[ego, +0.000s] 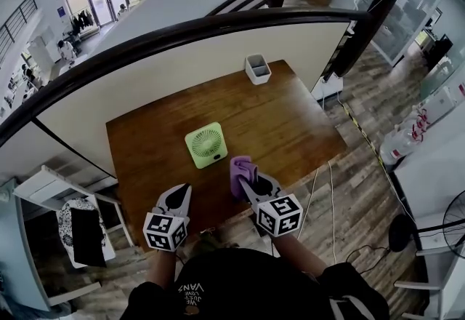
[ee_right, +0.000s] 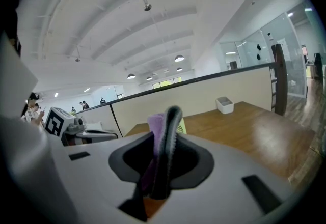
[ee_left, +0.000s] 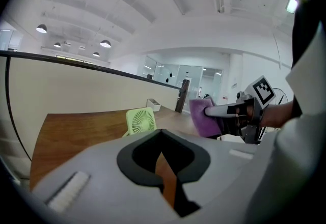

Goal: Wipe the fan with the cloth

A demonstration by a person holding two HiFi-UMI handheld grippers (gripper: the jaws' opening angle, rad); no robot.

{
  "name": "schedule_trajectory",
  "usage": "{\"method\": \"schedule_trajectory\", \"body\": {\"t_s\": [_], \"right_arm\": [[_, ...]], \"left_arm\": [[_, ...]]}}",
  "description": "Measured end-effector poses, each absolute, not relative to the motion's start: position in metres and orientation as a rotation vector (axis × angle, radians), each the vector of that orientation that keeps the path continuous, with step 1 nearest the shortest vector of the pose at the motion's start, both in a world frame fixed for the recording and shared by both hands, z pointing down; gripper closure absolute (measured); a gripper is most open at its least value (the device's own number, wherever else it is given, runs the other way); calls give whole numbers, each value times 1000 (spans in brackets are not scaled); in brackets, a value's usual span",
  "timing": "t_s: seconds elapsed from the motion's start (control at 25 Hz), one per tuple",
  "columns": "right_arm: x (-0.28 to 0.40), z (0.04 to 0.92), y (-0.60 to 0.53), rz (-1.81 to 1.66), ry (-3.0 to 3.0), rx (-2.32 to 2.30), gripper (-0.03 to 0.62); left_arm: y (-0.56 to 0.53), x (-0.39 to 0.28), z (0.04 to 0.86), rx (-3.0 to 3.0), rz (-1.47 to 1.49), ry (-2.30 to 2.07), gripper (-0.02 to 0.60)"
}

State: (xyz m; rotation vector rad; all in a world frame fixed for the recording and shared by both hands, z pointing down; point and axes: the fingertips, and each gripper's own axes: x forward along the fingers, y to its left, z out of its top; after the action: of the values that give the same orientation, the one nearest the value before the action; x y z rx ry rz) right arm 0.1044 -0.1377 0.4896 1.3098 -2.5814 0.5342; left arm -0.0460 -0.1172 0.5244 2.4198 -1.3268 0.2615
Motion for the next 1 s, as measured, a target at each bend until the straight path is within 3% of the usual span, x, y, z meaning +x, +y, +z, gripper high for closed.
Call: {"method": "schedule_trajectory", "body": {"t_s": [1.0], "right_arm": [[111, 503, -50, 590, -2653, 1200, 502]], "left_arm": [[-31, -30, 527, 2377, 220, -1401, 571]]}}
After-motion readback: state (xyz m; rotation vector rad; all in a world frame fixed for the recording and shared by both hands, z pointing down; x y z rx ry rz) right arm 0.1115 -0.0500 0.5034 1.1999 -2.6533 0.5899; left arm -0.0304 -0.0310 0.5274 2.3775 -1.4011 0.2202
